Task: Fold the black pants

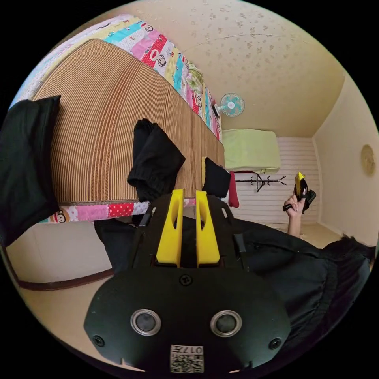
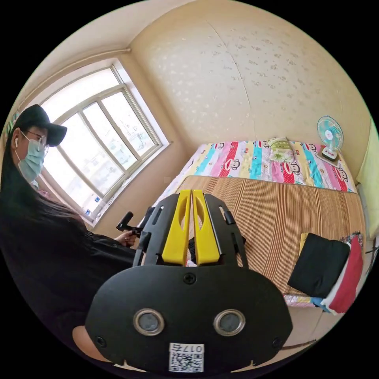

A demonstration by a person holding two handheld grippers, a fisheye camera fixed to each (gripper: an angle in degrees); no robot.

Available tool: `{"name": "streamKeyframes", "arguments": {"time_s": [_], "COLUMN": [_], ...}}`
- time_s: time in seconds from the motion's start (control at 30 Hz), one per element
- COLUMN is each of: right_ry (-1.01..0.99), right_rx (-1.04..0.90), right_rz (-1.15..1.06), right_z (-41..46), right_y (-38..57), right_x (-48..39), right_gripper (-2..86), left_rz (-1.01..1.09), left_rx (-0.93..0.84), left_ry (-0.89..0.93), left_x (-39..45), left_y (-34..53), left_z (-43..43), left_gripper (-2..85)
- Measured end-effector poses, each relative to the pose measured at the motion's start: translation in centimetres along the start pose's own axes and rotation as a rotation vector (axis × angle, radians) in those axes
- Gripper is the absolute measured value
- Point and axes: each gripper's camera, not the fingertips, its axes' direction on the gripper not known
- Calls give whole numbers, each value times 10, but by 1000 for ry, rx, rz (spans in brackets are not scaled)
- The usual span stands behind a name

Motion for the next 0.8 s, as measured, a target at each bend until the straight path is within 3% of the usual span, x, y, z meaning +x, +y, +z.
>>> {"name": "streamKeyframes", "arguments": {"time_s": [0.23,0.33,0.53,0.63,0.8], "right_ry": [5,-81,-299,-247,-337], "right_rx": [-712,-874,-808,-864,-890], "right_rz": [-202,-3,794,869,868], "right_z": [286,373,456,469,472], "right_y": [-9,30,123,139,153], "right_x": [39,83,192,209,232], "right_gripper": [79,93,132,128,104], "left_rz": [-316,-410,-549,-577,-532], "left_rx": [292,354,392,431,476], "left_ry": [-23,-70,-135,-165,-135], "left_x": [-47,-37,-6,9,23], "left_y": [92,130,185,197,195], "left_z": [-55,-51,-12,4,27], "left_gripper": [52,52,52,53,52]}}
